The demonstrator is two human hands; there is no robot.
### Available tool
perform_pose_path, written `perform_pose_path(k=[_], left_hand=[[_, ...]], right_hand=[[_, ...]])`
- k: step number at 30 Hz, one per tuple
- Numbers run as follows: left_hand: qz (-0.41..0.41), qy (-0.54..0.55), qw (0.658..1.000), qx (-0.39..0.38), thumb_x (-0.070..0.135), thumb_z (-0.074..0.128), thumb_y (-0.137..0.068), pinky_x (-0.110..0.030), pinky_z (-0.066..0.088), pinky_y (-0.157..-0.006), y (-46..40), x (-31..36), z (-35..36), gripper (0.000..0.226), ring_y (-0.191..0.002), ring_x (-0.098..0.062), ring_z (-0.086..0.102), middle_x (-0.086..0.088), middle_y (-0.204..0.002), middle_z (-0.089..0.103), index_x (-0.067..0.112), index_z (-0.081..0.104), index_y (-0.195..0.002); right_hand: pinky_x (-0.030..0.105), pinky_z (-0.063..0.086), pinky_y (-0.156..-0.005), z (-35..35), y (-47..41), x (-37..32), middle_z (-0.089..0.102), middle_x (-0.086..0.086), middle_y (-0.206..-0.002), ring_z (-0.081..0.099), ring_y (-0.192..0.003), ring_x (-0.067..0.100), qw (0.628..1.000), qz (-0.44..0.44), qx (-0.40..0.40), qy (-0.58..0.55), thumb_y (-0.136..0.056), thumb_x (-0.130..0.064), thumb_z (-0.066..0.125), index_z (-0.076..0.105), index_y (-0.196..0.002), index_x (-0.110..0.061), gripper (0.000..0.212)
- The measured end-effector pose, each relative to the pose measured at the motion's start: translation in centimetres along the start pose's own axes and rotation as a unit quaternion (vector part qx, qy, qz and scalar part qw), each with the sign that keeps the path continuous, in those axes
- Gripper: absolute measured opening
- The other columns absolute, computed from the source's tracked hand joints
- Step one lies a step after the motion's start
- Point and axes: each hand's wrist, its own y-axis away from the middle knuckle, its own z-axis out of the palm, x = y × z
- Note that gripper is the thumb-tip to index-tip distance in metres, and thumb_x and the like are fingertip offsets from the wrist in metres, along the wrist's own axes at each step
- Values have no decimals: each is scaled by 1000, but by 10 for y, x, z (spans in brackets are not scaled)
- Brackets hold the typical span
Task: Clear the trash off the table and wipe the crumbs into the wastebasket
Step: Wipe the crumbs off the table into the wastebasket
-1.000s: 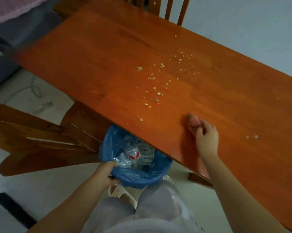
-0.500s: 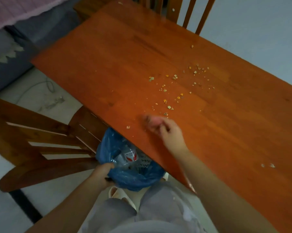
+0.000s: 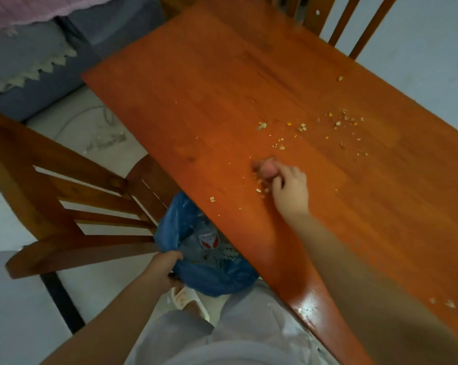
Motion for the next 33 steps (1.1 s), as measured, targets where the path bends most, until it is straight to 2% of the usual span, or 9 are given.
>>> perform_pose_path(k=[3,10,13,17,20,24,26,29,33], left_hand=[[11,-10,1000,-16,-4,44,-86,-54,50,-87,-4,2,-6,45,-100,-40,55,-26,-123,51,0,41,-131],[14,-40,997,-59,-2,44,-89,-48,47,-77,-5,11,-20,27,-74,-31,54,-20,-87,55,1,47,-115],[2,-29,997,-71,-1,46,-89,-45,48,-71,-10,15,-26,28,-75,-31,55,-19,-87,54,5,46,-116],[-10,-27,996,-80,-1,45,-90,-47,49,-66,-11,19,-26,27,-80,-34,57,-20,-88,55,4,47,-116],[-27,-35,997,-62,1,45,-91,-53,47,-90,-14,23,-18,23,-107,-40,54,-23,-98,56,3,46,-114],[-35,-15,999,-27,-3,43,-91,-47,49,-75,-9,25,-2,6,-76,-32,53,-18,-84,52,0,48,-93],[-34,-10,999,-15,-4,44,-91,-48,49,-78,-7,25,3,8,-72,-30,51,-17,-82,51,0,46,-97],[-27,-11,1000,-5,-4,45,-88,-44,50,-72,-9,26,5,21,-75,-31,54,-17,-86,54,1,45,-108],[-27,-23,999,-1,-3,47,-87,-46,51,-80,-9,22,4,23,-78,-30,54,-17,-88,54,2,45,-110]], right_hand=[[34,37,-92,26,51,-29,59,9,-116,47,-106,24,998,-48,-35,2,-89,-12,46,58,-122,-16,36],[36,44,-84,58,143,-76,63,7,-107,53,-98,26,981,-139,-132,-40,-83,-15,38,62,-116,-16,40],[12,36,-93,41,132,-82,61,-1,-112,51,-105,14,976,-55,-144,-154,-89,-2,42,61,-116,-20,38],[36,48,-98,-7,48,-60,60,3,-116,58,-108,21,943,115,-27,-312,-93,1,37,59,-115,-15,36],[31,53,-81,-47,-35,-32,59,8,-103,60,-93,21,939,155,64,-300,-89,8,33,56,-119,-6,40],[8,47,-52,-64,-127,-3,58,-1,-82,61,-55,-6,930,195,79,-302,-86,14,32,54,-119,3,41],[12,51,-62,-56,-148,10,62,0,-86,65,-69,-2,943,209,51,-253,-84,4,42,59,-117,-3,37],[34,49,-96,-38,-154,11,65,7,-116,60,-108,22,978,160,21,-130,-77,-12,39,63,-116,-16,46],[35,44,-97,-7,-119,-15,68,13,-111,59,-107,30,997,-10,-37,-62,-74,-9,38,68,-101,-11,41]])
